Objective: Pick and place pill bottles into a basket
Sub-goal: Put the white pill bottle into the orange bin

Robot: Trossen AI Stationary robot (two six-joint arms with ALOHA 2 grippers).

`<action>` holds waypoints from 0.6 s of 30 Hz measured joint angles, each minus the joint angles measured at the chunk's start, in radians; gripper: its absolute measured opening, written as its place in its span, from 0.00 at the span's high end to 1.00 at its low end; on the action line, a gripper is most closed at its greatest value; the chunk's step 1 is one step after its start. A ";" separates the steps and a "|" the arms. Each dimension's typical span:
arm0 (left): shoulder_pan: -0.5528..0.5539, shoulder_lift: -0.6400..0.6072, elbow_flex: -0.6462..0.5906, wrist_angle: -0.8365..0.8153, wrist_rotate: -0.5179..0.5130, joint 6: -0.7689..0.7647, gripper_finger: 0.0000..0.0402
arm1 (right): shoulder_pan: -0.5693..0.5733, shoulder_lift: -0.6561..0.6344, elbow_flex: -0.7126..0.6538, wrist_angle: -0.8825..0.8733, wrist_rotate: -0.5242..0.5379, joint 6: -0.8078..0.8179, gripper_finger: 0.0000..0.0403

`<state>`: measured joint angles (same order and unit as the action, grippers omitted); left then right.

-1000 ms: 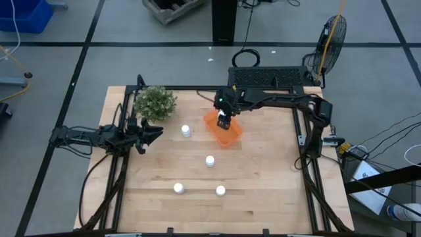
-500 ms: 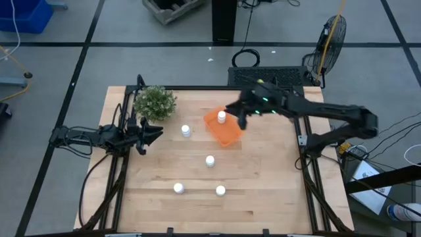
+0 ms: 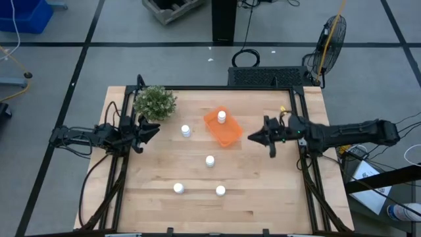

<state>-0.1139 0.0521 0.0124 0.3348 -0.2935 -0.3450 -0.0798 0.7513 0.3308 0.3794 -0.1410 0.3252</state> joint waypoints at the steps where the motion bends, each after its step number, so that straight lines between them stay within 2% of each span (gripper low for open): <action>1: 0.000 0.000 0.000 0.001 0.000 0.000 0.70 | 0.011 -0.012 -0.053 0.072 0.006 0.001 0.99; 4: 0.001 0.000 0.000 0.001 -0.035 0.000 0.70 | 0.046 -0.038 -0.165 0.258 0.008 0.008 1.00; 6: 0.001 0.000 0.000 0.010 -0.041 -0.015 0.70 | 0.064 -0.043 -0.207 0.312 0.025 0.011 1.00; 10: 0.000 0.000 0.000 0.011 -0.004 -0.076 0.70 | 0.094 -0.047 -0.231 0.290 0.079 -0.040 1.00; 14: 0.001 0.000 0.000 0.009 -0.026 -0.058 0.70 | 0.115 -0.061 -0.236 0.279 0.108 -0.106 1.00; 18: 0.001 0.000 0.000 0.041 -0.045 -0.074 0.70 | 0.141 -0.120 -0.236 0.219 0.226 -0.079 1.00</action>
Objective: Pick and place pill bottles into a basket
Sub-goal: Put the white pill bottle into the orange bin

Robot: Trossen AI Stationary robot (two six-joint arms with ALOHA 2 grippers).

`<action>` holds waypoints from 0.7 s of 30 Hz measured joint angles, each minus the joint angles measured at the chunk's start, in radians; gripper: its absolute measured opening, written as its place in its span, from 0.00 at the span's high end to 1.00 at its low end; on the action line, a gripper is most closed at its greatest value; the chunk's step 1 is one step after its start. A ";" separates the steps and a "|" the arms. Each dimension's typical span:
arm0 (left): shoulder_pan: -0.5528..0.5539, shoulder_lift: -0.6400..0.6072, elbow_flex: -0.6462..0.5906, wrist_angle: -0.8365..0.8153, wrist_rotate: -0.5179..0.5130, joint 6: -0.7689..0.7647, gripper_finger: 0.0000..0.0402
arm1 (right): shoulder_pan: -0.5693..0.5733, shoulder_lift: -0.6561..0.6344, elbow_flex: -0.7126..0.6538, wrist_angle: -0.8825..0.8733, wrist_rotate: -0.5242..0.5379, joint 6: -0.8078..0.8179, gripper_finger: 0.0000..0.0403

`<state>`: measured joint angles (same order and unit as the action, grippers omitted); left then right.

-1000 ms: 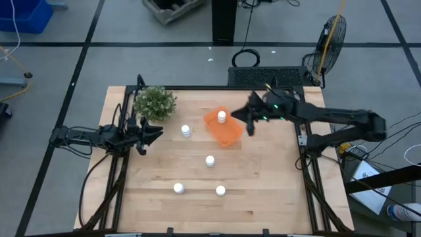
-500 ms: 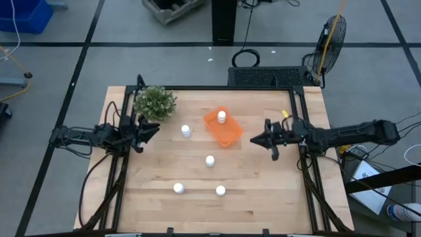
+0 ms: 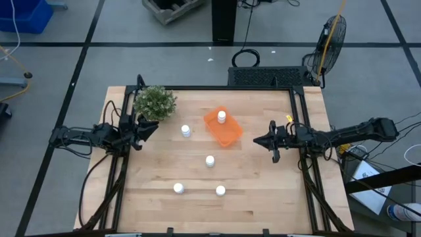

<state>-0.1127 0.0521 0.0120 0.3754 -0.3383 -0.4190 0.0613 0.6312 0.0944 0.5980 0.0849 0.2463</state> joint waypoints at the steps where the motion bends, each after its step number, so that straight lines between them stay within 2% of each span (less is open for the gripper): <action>1: 0.000 0.000 0.000 0.006 0.001 -0.004 0.70 | 0.006 -0.023 0.000 -0.025 0.000 -0.007 1.00; 6: 0.000 0.000 0.000 0.041 0.005 -0.030 0.70 | 0.014 -0.178 0.000 -0.187 0.027 -0.013 1.00; 13: 0.000 0.000 0.000 0.056 -0.031 -0.212 0.70 | 0.014 -0.380 0.000 -0.440 0.047 -0.007 1.00; 17: 0.000 0.001 0.000 0.035 -0.063 -0.204 0.70 | 0.011 -0.435 0.000 -0.557 0.049 0.021 1.00; 21: 0.000 0.041 0.003 0.022 -0.089 -0.213 0.70 | 0.011 -0.447 0.000 -0.602 0.046 0.033 1.00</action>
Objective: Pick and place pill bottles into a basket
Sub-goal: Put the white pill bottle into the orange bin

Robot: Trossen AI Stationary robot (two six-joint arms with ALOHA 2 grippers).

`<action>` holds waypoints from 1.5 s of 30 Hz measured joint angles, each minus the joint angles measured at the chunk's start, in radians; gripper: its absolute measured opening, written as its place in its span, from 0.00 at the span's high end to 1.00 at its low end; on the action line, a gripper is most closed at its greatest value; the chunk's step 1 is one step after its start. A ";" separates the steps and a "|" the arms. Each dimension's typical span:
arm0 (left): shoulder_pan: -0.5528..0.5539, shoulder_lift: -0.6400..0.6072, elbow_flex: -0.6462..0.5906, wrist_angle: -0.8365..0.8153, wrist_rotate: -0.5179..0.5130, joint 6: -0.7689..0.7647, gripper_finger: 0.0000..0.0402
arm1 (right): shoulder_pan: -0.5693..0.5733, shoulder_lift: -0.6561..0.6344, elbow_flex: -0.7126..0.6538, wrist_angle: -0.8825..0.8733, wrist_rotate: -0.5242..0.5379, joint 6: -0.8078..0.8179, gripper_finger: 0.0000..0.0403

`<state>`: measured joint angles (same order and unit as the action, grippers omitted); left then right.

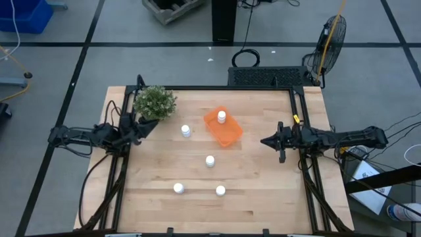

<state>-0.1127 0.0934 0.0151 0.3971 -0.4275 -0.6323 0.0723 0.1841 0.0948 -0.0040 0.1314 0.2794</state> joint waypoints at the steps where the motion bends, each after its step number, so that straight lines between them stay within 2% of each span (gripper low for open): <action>1: 0.000 0.020 0.010 -0.003 -0.005 -0.003 0.70 | 0.000 0.000 0.000 0.000 0.000 0.000 1.00; 8: 0.001 0.250 0.181 -0.041 -0.050 0.049 0.70 | 0.000 0.000 0.000 0.003 0.000 -0.003 1.00; 13: 0.004 0.503 0.376 -0.272 -0.090 0.044 0.70 | 0.000 0.000 -0.030 0.050 -0.002 0.005 1.00; 18: 0.039 0.753 0.542 -0.436 -0.030 0.010 0.70 | 0.000 0.000 -0.063 0.053 -0.003 0.067 1.00; 23: 0.066 0.934 0.683 -0.517 -0.010 0.142 0.70 | 0.000 0.000 -0.067 0.051 -0.003 0.074 1.00; 26: 0.115 0.989 0.752 -0.568 -0.001 0.139 0.70 | 0.000 0.000 -0.068 0.049 -0.003 0.076 1.00; 31: 0.198 1.040 0.836 -0.770 0.054 0.040 0.70 | 0.000 0.000 -0.069 0.050 -0.003 0.076 1.00; 36: 0.288 1.072 0.848 -0.824 0.180 -0.082 0.68 | 0.000 0.000 -0.069 0.051 -0.003 0.076 1.00; 40: 0.316 1.104 0.848 -0.847 0.220 -0.087 0.60 | 0.000 0.000 -0.070 0.051 -0.003 0.076 1.00; 45: 0.328 1.152 0.848 -0.850 0.260 -0.166 0.44 | 0.000 0.001 -0.071 0.051 -0.002 0.076 1.00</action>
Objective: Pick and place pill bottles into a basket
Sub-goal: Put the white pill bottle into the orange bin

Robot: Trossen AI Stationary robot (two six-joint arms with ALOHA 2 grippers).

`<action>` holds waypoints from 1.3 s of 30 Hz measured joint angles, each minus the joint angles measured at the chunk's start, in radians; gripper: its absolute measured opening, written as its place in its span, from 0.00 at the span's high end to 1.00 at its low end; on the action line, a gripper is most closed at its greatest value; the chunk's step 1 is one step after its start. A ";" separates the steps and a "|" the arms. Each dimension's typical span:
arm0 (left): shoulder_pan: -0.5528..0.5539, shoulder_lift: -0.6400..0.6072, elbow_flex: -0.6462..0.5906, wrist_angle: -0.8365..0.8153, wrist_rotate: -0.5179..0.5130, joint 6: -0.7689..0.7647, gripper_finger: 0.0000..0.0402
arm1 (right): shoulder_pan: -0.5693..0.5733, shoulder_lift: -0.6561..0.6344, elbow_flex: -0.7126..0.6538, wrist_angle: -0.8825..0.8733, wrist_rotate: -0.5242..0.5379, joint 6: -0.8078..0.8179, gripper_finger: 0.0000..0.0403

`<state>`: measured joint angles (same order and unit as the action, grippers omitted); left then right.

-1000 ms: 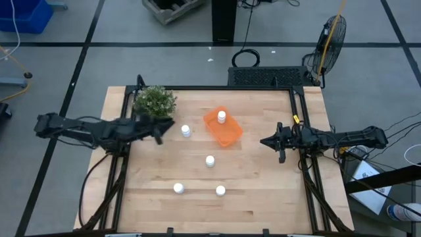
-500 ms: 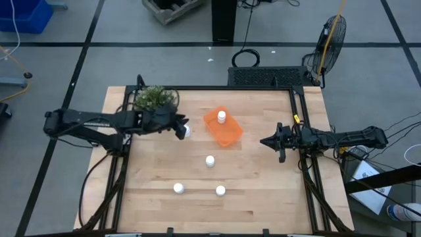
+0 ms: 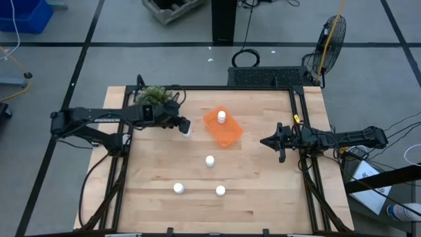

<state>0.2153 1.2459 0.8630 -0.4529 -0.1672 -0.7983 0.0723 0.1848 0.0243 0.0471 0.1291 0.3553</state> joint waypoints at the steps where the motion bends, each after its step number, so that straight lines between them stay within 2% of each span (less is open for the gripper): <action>1: 0.000 0.008 0.000 -0.009 0.010 -0.007 0.41 | 0.000 0.000 0.000 0.000 0.000 0.000 1.00; 9: 0.000 0.053 0.000 -0.026 0.014 -0.069 0.15 | 0.000 0.007 0.000 0.001 0.000 0.000 1.00; 15: 0.000 0.064 0.000 -0.030 -0.007 -0.034 0.05 | 0.000 0.012 0.000 0.002 0.001 0.031 1.00; 33: -0.001 0.200 -0.001 -0.045 0.036 -0.025 0.03 | 0.000 0.028 -0.001 0.001 0.001 0.056 1.00; 39: -0.001 0.209 -0.001 -0.040 0.015 -0.018 0.03 | 0.000 0.035 -0.001 0.001 0.001 0.075 1.00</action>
<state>0.2146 1.4545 0.8623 -0.4926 -0.1522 -0.8166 0.0723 0.2201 0.0233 0.0483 0.1299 0.4305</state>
